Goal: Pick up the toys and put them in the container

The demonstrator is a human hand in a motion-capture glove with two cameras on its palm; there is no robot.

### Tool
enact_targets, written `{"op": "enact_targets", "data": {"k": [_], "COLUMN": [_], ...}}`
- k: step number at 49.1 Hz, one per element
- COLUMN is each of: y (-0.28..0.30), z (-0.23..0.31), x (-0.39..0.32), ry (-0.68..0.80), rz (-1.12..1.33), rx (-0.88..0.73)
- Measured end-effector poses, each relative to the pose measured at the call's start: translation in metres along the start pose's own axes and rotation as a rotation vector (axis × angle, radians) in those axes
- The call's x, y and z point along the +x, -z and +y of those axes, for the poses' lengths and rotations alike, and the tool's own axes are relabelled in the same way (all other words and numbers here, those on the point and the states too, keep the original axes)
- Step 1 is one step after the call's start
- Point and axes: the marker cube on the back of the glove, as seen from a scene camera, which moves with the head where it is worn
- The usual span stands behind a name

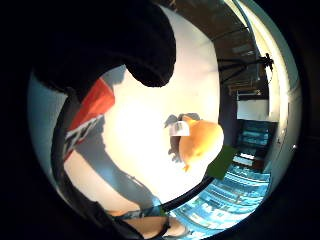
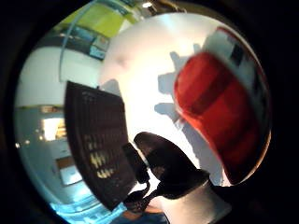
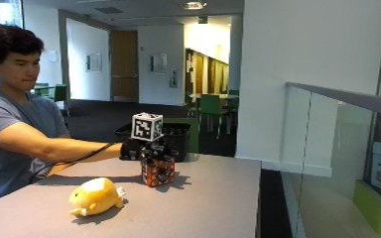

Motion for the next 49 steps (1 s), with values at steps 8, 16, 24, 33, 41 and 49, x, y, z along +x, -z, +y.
{"op": "enact_targets", "data": {"k": [8,16,24,33,41,49], "y": [-0.024,-0.061,-0.059,-0.050,0.038,0.155], "z": [-0.002,0.000,0.002,0.006,0.008,0.022], "x": [0.004,0.012,0.008,0.003,0.017,-0.002], "ry": [-0.025,-0.032,-0.025,-0.019,-0.035,-0.009], "rz": [0.035,-0.026,-0.045,-0.076,-0.099,-0.109], "rx": [-0.058,-0.101,-0.001,0.135,0.211,0.334]}}
